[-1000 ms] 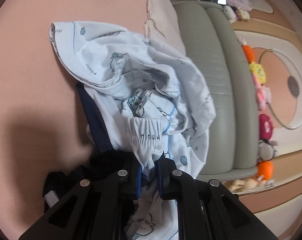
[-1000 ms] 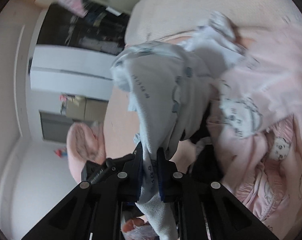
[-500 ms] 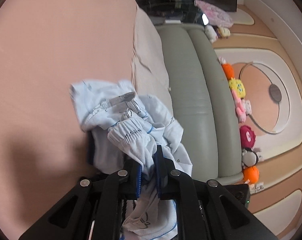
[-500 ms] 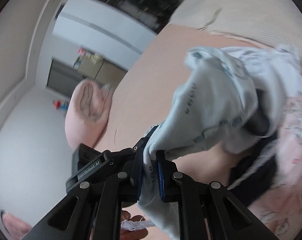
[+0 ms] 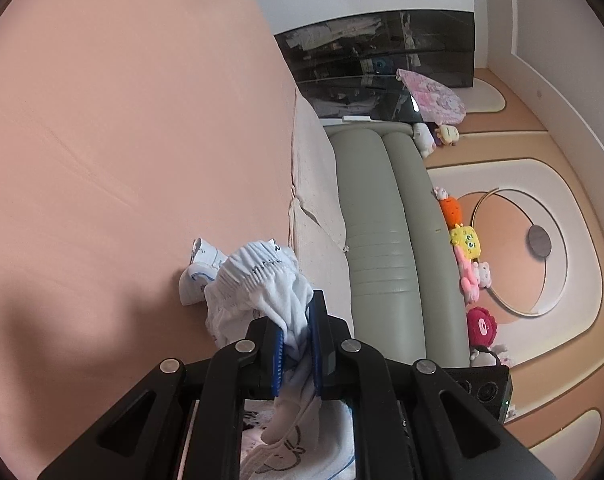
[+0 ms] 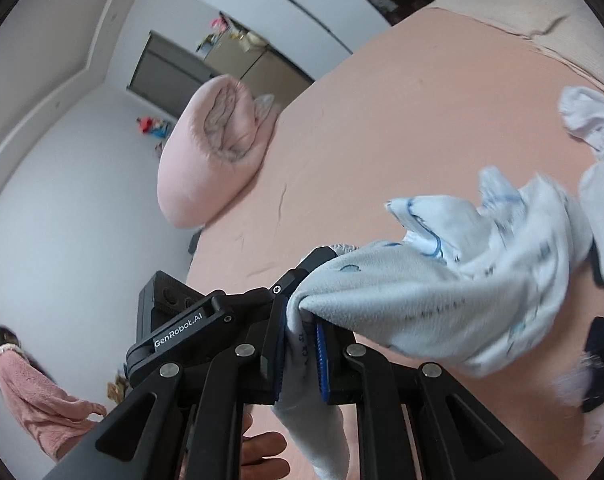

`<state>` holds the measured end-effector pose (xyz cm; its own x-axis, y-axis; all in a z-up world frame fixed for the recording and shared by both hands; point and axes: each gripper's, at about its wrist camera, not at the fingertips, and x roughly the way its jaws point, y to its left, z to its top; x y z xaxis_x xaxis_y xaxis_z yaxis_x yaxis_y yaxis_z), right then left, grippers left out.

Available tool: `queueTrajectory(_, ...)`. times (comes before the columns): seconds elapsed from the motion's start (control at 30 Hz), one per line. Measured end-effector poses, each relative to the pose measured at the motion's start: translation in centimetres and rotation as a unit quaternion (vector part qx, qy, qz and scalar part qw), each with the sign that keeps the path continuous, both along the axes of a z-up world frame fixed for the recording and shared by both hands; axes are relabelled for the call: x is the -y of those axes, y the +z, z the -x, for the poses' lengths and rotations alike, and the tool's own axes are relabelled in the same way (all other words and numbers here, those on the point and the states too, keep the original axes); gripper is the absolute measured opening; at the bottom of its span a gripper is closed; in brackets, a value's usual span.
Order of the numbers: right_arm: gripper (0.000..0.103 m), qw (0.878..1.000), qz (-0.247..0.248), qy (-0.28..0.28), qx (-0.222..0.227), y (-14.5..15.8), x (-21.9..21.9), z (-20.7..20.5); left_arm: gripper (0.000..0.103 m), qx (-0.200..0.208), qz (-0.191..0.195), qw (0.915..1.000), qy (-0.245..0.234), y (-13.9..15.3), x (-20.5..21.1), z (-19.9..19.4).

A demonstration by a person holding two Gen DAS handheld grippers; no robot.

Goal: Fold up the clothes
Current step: 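Lift the light-blue pajama with both grippers and carry it onto open sheet, then lower the pajama onto the sheet and open both grippers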

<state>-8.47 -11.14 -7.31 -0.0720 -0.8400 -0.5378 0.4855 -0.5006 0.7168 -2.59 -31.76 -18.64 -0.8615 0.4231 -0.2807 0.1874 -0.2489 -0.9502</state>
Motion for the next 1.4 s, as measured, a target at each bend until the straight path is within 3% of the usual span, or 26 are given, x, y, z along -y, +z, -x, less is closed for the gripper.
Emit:
queueTrajectory(0.13,0.012,1.0,-0.001,0.016,0.001,0.0,2.3,-1.2,0.008,0.0,-0.019,0.9997,0.012,-0.2,1.7,-1.4)
queueTrajectory(0.37,0.012,0.997,-0.033,0.073,-0.019,0.3,6.8,-3.0,0.008,0.007,0.011,0.9996,0.025,0.3,3.6,-2.7)
queueTrajectory(0.6,0.012,0.988,-0.075,0.136,-0.015,-1.2,8.9,-3.4,0.008,0.047,0.009,0.9984,0.03,-1.2,3.4,-3.0)
queueTrajectory(0.87,0.013,0.974,-0.134,0.183,0.002,-3.0,9.8,-2.9,0.008,0.094,0.04,0.9947,0.013,-2.4,2.2,-1.8)
queueTrajectory(1.0,0.014,0.964,-0.18,0.193,-0.035,-2.5,9.4,-3.3,0.014,0.123,0.066,0.9901,-0.001,-2.6,1.6,-0.3)
queueTrajectory(1.1,0.015,0.956,-0.212,0.199,-0.048,-2.2,9.0,-3.5,0.046,0.159,0.091,0.9827,-0.027,-2.6,1.2,1.0)
queueTrajectory(1.17,0.025,0.953,-0.222,0.2,-0.039,-2.2,8.5,-3.3,0.084,0.182,0.105,0.9771,-0.036,-2.4,1.0,1.6)
queueTrajectory(1.2,0.03,0.953,-0.226,0.197,-0.04,-2.0,8.2,-3.2,0.087,0.186,0.112,0.9752,-0.042,-2.3,0.9,1.9)
queueTrajectory(1.27,0.055,0.952,-0.233,0.193,-0.042,-1.6,7.5,-2.9,0.087,0.199,0.134,0.9689,-0.062,-1.8,0.5,2.7)
queueTrajectory(1.4,0.069,0.949,-0.242,0.195,-0.045,-1.1,6.5,-1.9,0.087,0.229,0.193,0.9478,-0.109,-0.8,-0.3,4.6)
